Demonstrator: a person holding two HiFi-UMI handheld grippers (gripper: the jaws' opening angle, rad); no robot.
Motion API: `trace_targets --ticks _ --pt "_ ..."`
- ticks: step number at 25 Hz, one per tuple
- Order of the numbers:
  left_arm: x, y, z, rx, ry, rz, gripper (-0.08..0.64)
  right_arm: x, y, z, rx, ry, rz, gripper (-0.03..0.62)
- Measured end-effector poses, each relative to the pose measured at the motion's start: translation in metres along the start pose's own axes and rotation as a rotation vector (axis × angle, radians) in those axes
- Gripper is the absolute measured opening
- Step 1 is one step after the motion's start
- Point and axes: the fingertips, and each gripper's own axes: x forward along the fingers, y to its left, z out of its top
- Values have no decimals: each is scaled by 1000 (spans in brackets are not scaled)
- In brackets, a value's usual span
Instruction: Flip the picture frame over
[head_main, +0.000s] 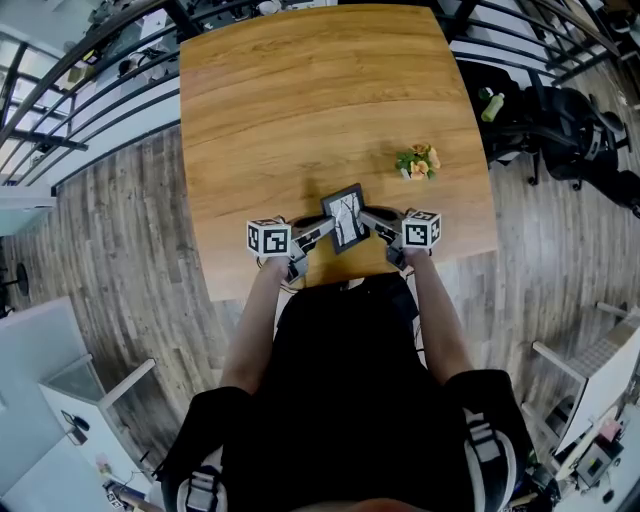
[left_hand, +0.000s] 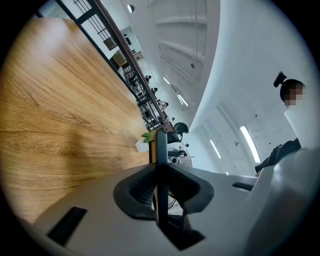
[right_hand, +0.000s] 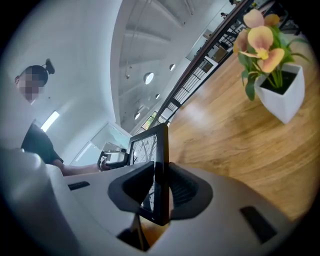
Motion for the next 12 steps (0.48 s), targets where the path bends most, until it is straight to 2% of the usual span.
trace_targets --ticks 8,12 --pt "2 26 10 -49 -63 110 81 7 -16 1 -4 -68 -137 103" --pt "3 50 14 -33 -74 178 80 10 -23 2 1 -76 -189 103"
